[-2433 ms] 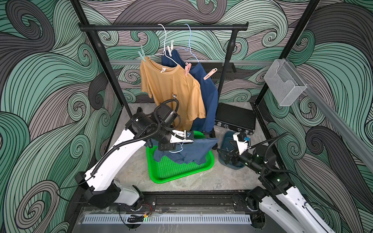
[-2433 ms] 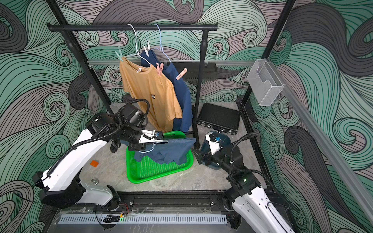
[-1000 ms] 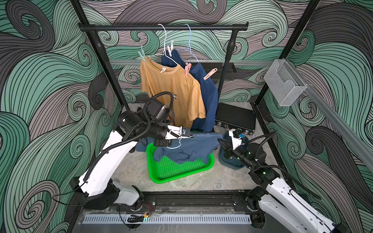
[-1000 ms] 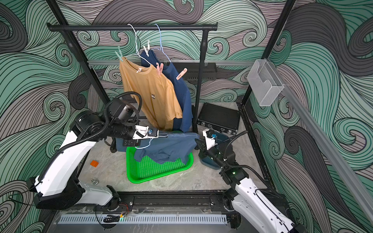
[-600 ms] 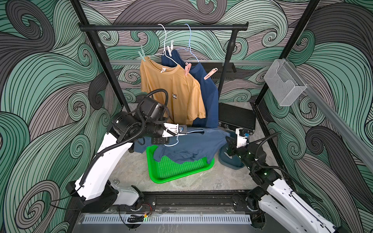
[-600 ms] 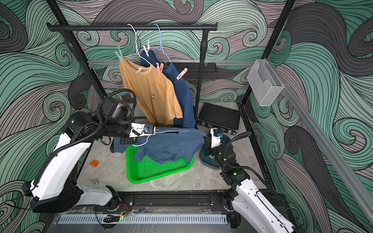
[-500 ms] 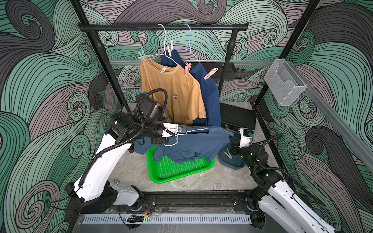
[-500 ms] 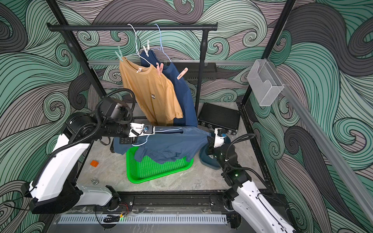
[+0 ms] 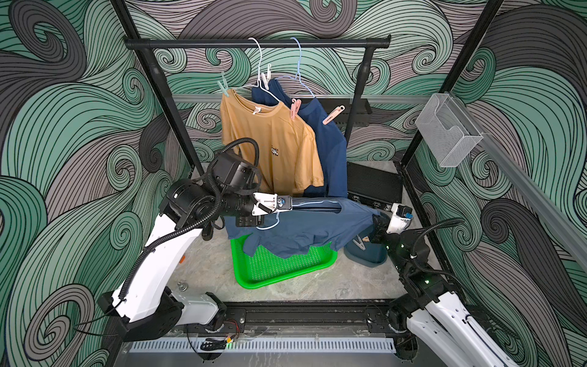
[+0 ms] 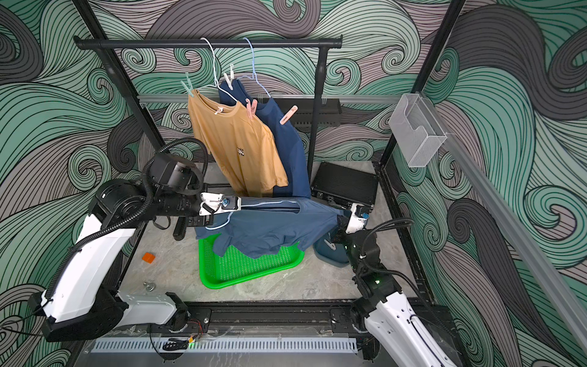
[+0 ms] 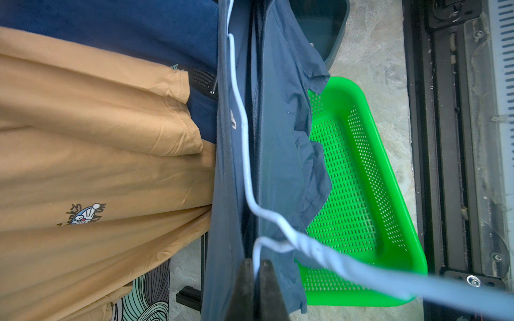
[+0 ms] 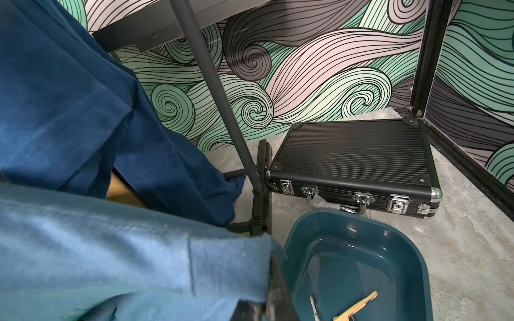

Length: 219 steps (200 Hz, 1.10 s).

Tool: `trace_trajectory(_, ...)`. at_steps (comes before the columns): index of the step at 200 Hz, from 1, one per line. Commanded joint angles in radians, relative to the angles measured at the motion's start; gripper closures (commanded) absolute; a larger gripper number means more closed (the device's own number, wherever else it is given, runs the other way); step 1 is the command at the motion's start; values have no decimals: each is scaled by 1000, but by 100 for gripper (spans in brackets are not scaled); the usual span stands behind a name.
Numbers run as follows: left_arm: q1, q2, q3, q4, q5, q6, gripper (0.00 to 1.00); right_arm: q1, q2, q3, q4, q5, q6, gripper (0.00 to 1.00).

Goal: Remove the clothespins securing t-shirts to the hanger
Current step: Remove the T-shirt from the hanger.

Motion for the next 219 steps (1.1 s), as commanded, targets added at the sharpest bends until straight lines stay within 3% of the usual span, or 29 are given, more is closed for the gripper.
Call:
trace_trajectory(1,25,-38,5,9,-30,-1,100,-27,20,19,-32,40,38,100)
trace_trajectory(23,29,-41,5,10,16,2,100,-39,50,32,5,45,63,100)
trace_trajectory(53,31,-72,-29,35,133,19,100,-107,142,121,32,-122,98,100)
trace_trajectory(80,31,-103,-85,59,183,27,100,-113,224,226,60,-128,94,100)
trace_trajectory(133,31,-168,-152,128,197,22,100,-141,345,283,69,-129,88,100)
trace_trajectory(219,46,-210,-135,187,233,-13,100,-163,360,310,105,-182,85,100)
